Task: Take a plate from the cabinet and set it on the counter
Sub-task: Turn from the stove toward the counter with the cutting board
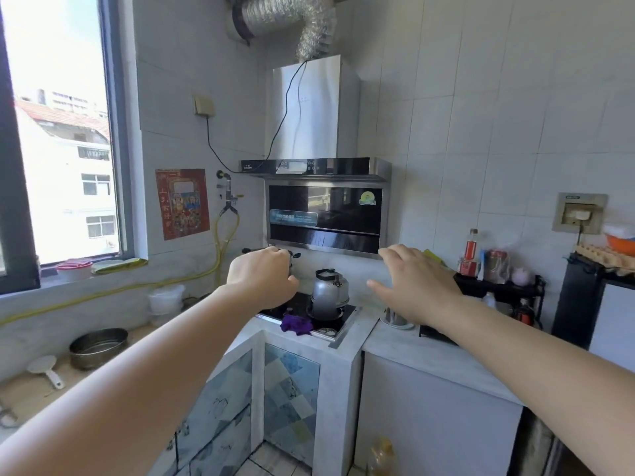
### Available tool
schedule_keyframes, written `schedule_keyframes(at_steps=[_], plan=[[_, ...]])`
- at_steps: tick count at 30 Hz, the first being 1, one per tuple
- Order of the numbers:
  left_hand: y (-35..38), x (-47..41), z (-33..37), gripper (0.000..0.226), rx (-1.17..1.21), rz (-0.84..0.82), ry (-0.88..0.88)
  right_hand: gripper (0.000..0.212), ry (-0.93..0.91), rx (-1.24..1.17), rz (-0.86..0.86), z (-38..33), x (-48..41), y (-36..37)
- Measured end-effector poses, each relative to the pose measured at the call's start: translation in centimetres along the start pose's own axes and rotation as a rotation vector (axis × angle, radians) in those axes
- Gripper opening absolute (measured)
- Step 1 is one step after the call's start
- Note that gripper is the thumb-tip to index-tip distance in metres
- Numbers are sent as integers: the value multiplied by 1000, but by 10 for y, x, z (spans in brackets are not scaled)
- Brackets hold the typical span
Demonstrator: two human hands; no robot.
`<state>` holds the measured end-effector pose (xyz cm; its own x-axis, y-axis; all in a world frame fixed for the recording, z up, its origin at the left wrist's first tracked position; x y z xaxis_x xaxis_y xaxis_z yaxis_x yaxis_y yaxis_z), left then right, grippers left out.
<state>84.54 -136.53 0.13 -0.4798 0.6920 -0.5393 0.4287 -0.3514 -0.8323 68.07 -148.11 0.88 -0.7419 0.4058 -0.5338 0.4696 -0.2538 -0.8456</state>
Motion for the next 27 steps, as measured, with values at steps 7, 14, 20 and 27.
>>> schedule_keyframes(at_steps=[7,14,20,27], plan=[[55,-83,-28,34,-5,25,-59,53,-56,-22,22,17,-93,53],[98,-153,-84,32,-75,11,-131,52,-158,-86,31,-3,-201,104],[131,-171,-147,42,-137,2,-240,53,-255,-163,4,-43,-268,153],[161,-150,-214,41,-275,-86,-407,56,-433,-285,-27,-107,-312,206]])
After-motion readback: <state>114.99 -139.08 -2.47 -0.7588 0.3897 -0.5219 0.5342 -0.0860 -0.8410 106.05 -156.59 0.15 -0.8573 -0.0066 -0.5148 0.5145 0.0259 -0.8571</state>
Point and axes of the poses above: each hand's wrist, its own x-axis away from the middle knuckle, its own y-axis out of the palm, z = x × y, the point moved 10 cm from there along -x, towards the middle knuckle, and after that the axes turned 6 degrees about -x, right-handed, at the moved point
